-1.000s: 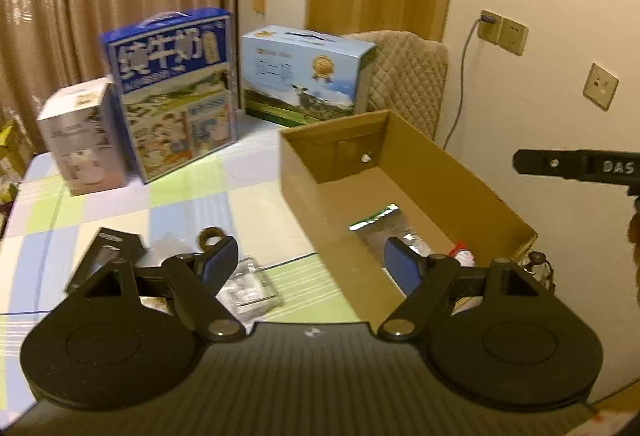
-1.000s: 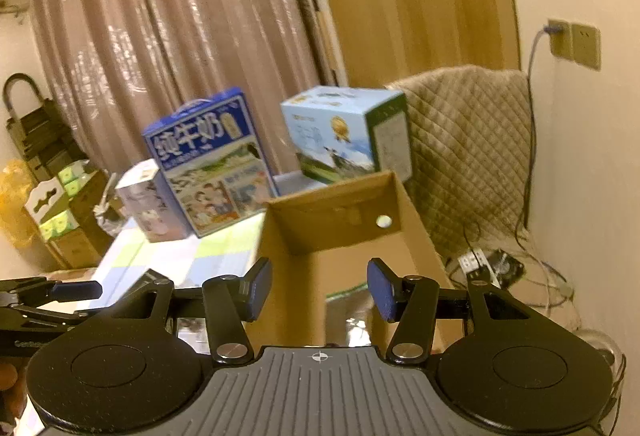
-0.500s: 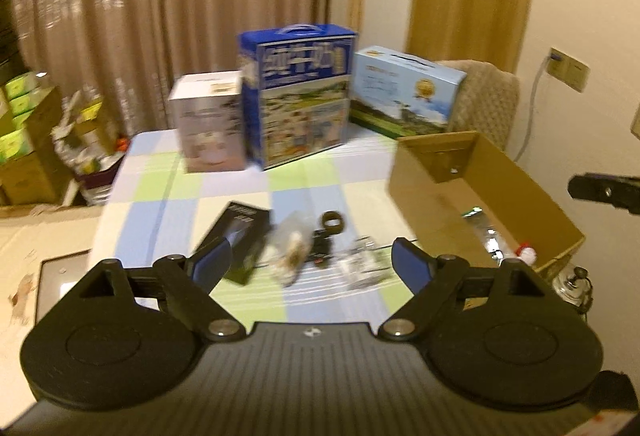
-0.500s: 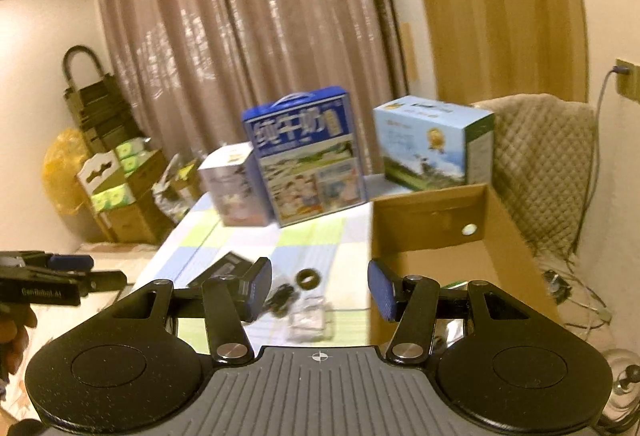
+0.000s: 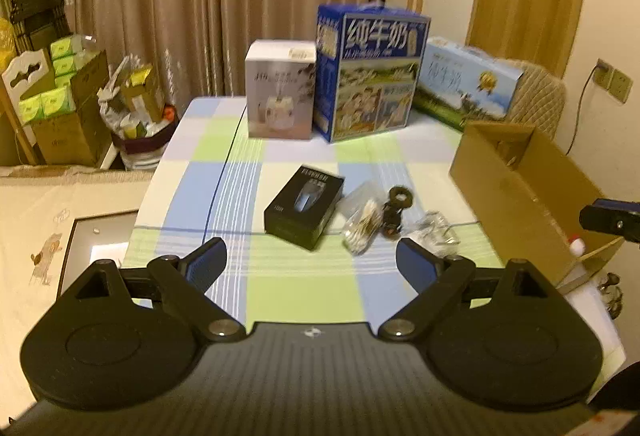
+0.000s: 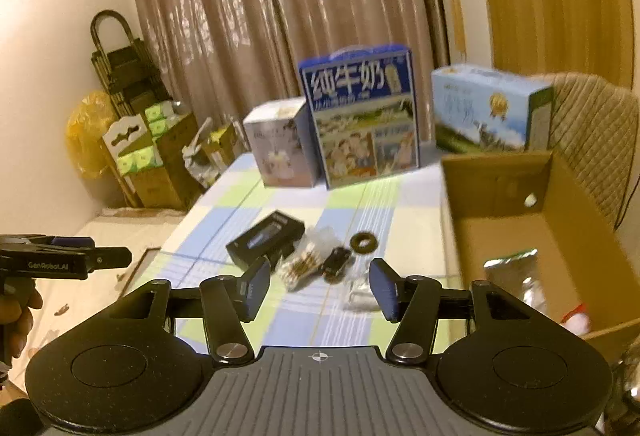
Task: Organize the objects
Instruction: 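Withdraw both tools from the box back over the table, then lower the right tool onto the clear bagged wire holder and close it, then grasp the cotton swab bag with the left tool while the right tool holds the clear bag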
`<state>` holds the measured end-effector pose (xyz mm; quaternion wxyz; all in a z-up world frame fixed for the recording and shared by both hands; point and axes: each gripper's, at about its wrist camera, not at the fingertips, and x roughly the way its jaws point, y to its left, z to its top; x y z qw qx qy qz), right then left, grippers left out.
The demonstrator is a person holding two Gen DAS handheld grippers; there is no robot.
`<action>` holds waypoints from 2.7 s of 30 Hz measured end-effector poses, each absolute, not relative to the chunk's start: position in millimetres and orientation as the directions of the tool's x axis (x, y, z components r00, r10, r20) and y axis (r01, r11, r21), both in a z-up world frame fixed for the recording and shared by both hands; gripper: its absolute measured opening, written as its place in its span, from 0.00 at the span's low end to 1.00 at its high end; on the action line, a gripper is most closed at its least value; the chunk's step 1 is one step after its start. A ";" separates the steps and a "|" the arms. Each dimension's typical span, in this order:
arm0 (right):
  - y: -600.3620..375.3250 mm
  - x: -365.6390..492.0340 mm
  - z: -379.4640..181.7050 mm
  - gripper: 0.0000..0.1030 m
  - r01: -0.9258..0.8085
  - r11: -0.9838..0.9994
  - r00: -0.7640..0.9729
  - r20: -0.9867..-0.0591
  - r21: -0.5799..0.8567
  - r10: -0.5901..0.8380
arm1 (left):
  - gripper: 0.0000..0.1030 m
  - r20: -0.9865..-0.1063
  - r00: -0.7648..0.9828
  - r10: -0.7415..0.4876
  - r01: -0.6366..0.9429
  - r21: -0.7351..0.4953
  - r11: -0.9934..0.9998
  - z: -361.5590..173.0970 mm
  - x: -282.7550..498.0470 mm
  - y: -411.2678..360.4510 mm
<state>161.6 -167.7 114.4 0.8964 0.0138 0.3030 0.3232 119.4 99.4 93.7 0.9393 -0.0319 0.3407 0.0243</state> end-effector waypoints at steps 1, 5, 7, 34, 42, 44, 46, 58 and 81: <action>-163.5 165.4 105.8 0.56 -0.570 0.790 0.600 -0.543 0.224 0.587 | 0.87 -0.648 0.762 0.026 -0.070 -0.042 0.997 87.8 122.2 101.0; -150.0 180.4 71.6 0.64 -0.570 0.788 0.575 -0.572 0.233 0.585 | 0.87 -0.669 0.743 0.018 -0.064 -0.044 0.997 58.0 136.8 103.6; -141.9 190.2 53.2 0.66 -0.564 0.792 0.566 -0.588 0.236 0.578 | 0.87 -0.681 0.733 0.014 -0.059 -0.043 0.997 42.3 145.8 103.0; -91.4 310.2 -66.2 0.69 -0.507 0.854 0.559 -0.710 0.116 0.429 | 0.94 -0.737 0.662 -0.137 0.048 -0.141 0.989 -60.0 269.6 100.9; -89.9 320.9 -70.5 0.69 -0.508 0.845 0.527 -0.716 0.166 0.457 | 0.94 -0.729 0.656 -0.195 0.130 -0.146 0.981 -63.1 284.6 79.9; -90.6 322.5 -71.5 0.67 -0.504 0.846 0.520 -0.720 0.175 0.459 | 0.94 -0.734 0.653 -0.189 0.126 -0.141 0.982 -66.8 287.9 78.1; -92.2 323.1 -71.7 0.51 -0.492 0.850 0.512 -0.728 0.185 0.455 | 0.91 -0.732 0.655 -0.188 0.126 -0.140 0.982 -69.3 290.2 77.0; -90.6 319.2 -67.3 0.50 -0.473 0.870 0.529 -0.745 0.140 0.407 | 0.65 -0.702 0.683 -0.205 0.212 -0.079 0.974 -76.7 304.8 62.2; -90.7 307.6 -62.7 0.50 -0.506 0.840 0.475 -0.750 0.194 0.460 | 0.17 -0.772 0.610 -0.179 0.154 -0.106 0.982 -89.3 278.7 53.7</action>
